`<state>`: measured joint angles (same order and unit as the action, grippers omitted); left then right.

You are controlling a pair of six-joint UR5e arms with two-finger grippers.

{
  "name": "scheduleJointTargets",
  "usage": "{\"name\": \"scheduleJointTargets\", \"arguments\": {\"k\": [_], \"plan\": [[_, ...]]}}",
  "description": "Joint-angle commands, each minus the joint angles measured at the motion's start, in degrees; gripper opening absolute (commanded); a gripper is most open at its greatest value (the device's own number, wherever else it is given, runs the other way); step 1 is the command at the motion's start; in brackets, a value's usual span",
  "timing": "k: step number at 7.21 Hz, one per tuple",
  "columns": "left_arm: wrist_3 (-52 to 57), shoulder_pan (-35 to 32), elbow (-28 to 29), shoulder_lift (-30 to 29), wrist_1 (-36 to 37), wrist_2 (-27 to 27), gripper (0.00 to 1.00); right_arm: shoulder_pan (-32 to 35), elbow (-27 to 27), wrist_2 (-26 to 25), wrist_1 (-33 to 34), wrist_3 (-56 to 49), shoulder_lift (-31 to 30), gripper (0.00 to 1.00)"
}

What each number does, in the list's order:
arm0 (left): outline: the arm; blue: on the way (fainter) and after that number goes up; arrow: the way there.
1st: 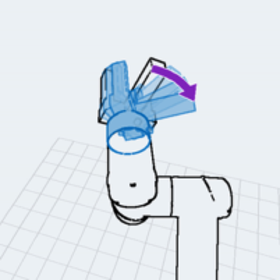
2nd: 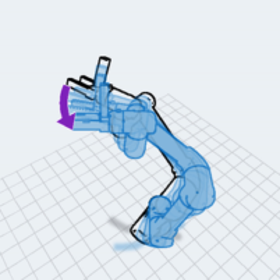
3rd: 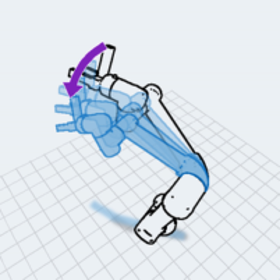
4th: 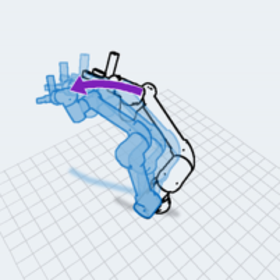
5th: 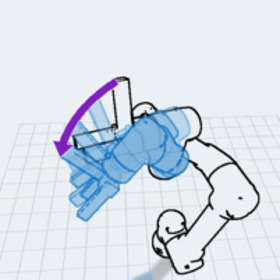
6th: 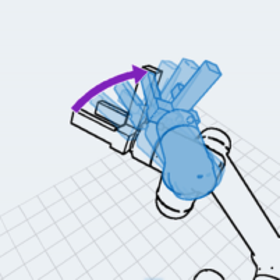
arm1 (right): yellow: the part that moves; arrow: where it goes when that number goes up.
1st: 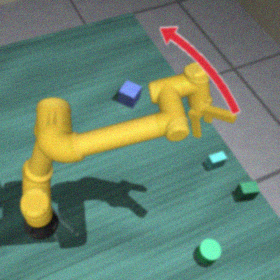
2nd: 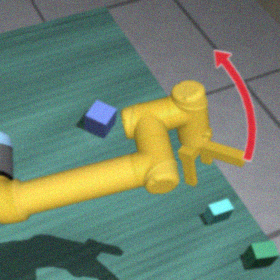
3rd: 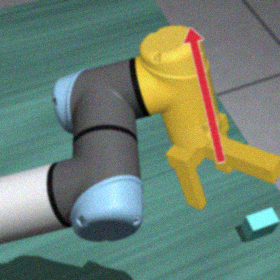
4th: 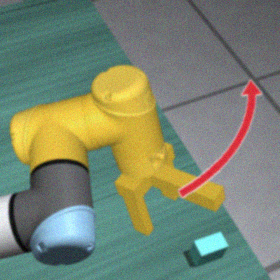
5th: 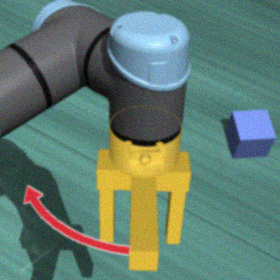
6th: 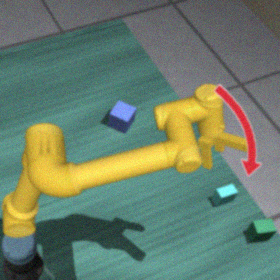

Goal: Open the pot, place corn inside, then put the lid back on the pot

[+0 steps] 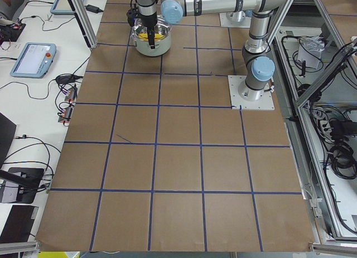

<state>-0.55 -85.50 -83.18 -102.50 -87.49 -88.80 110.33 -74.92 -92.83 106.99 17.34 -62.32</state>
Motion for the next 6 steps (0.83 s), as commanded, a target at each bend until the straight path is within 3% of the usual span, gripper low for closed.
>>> {"name": "scheduleJointTargets", "arguments": {"k": [1, 6], "plan": [[-0.2, -0.1, 0.9, -0.7, -1.4, -0.1, 1.00, -0.1, 0.3, 0.0, 0.1, 0.5, 0.3, 0.09], [-1.4, -0.2, 0.8, 0.8, -1.4, -0.2, 1.00, 0.2, 0.4, 0.3, 1.5, 0.8, 1.3, 0.09]]}}
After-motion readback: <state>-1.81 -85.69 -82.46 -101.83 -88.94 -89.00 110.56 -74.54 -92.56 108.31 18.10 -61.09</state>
